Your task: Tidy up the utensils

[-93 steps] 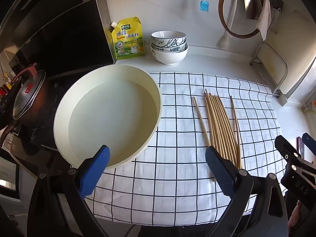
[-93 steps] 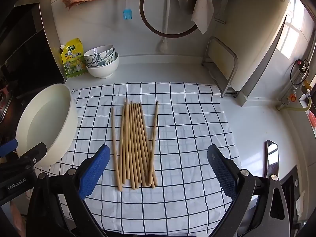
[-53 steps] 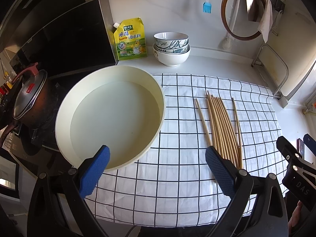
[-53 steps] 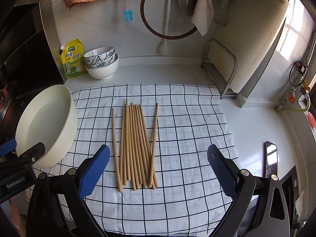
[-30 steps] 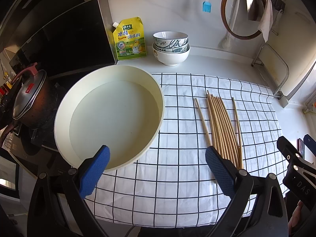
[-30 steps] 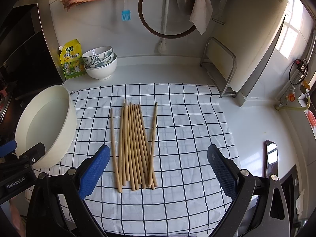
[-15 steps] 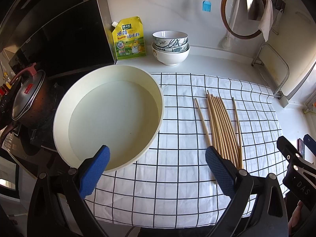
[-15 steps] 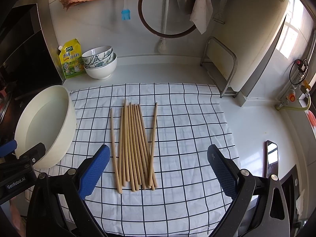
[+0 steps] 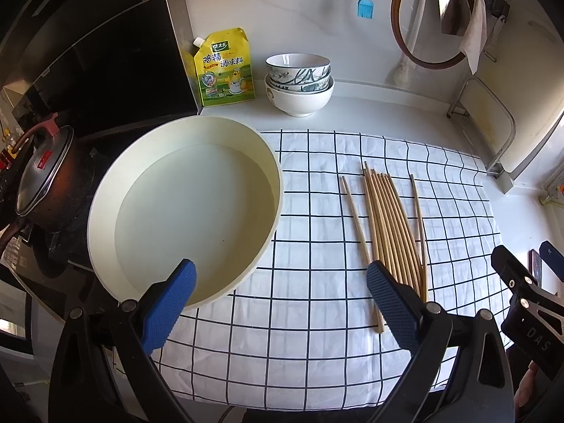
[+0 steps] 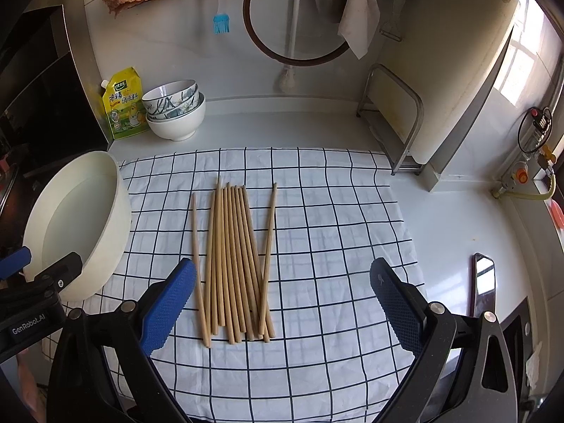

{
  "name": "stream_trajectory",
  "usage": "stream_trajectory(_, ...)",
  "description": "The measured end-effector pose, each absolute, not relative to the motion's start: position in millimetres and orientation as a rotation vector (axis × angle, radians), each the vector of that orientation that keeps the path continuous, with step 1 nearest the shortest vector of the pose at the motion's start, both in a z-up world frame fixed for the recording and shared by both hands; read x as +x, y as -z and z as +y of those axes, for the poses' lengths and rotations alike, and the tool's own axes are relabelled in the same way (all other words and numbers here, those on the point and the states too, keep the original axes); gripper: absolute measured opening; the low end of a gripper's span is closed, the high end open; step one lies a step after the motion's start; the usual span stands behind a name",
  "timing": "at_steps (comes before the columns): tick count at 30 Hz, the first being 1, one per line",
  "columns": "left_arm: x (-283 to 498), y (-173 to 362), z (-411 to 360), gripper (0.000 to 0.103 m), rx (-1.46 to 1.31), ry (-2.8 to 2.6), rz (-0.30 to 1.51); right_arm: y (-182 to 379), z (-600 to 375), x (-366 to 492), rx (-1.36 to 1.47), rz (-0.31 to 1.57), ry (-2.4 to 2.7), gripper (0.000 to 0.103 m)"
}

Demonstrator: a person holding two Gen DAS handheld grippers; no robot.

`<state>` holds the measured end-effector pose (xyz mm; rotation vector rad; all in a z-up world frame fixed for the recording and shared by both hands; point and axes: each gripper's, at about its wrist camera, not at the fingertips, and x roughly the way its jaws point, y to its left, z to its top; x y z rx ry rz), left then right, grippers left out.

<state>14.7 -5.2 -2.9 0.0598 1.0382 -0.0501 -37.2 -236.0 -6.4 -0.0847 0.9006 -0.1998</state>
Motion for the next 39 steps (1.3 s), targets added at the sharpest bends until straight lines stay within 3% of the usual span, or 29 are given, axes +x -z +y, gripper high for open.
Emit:
stream_trajectory(13,31,32,-35,0.096,0.020,0.095,1.108,31,-276,-22,-0.103,0.955,0.142,0.094)
stream_trajectory(39,68,131,-61,0.096,-0.002,-0.001,1.185,158,-307,56,-0.104,1.124,0.080,0.094)
